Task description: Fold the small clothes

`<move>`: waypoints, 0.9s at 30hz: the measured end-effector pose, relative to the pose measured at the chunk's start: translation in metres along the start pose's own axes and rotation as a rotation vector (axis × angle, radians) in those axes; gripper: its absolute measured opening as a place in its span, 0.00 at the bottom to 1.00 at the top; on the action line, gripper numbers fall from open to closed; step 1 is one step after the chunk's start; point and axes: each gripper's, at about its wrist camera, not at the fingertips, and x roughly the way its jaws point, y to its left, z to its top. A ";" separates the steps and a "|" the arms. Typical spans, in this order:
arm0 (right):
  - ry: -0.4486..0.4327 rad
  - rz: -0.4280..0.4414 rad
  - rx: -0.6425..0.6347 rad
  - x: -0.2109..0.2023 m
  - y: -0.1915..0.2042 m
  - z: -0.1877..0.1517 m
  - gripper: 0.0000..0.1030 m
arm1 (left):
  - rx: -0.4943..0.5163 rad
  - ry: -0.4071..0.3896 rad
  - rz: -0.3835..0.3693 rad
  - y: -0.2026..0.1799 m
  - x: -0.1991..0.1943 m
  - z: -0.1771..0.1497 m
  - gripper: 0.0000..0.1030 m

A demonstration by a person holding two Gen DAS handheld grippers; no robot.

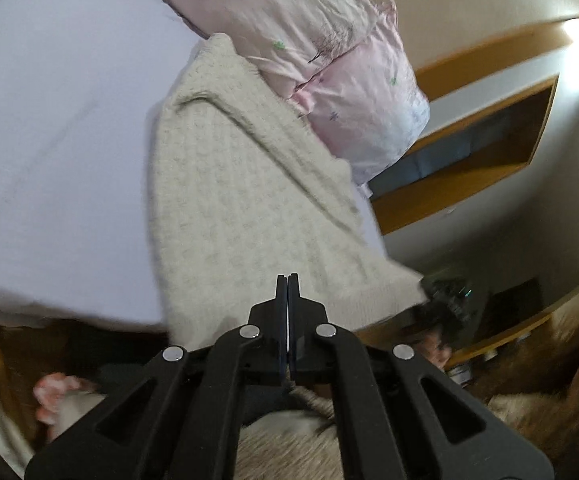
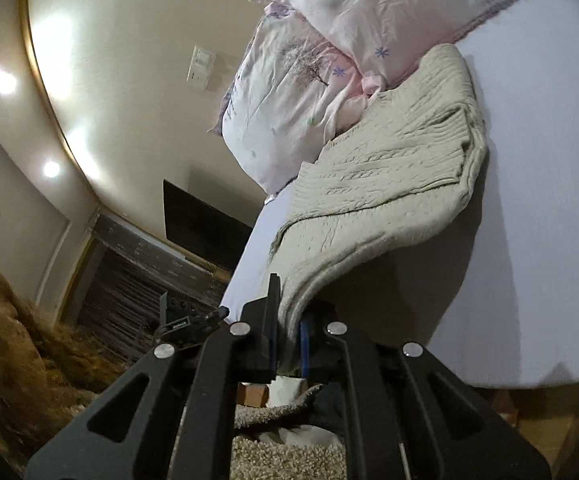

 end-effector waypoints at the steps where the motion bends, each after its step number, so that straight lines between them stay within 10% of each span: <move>1: 0.009 -0.010 -0.005 0.003 0.001 0.000 0.07 | -0.001 0.011 0.015 0.004 -0.004 -0.002 0.01; 7: 0.024 0.018 0.014 0.011 -0.008 0.002 0.07 | -0.093 0.076 0.132 0.040 -0.008 -0.027 0.46; 13: 0.032 0.010 0.003 0.011 -0.008 -0.003 0.07 | -0.135 0.118 0.044 0.047 0.025 -0.032 0.44; 16: 0.020 0.004 0.008 0.008 -0.010 -0.004 0.07 | -0.191 0.096 0.004 0.052 0.028 -0.032 0.06; 19: -0.003 0.001 0.008 0.007 -0.009 -0.001 0.07 | -0.185 0.027 -0.014 0.039 0.020 -0.026 0.06; 27: -0.159 -0.046 -0.125 0.007 0.018 0.074 0.07 | 0.013 -0.207 -0.028 -0.027 0.007 0.096 0.05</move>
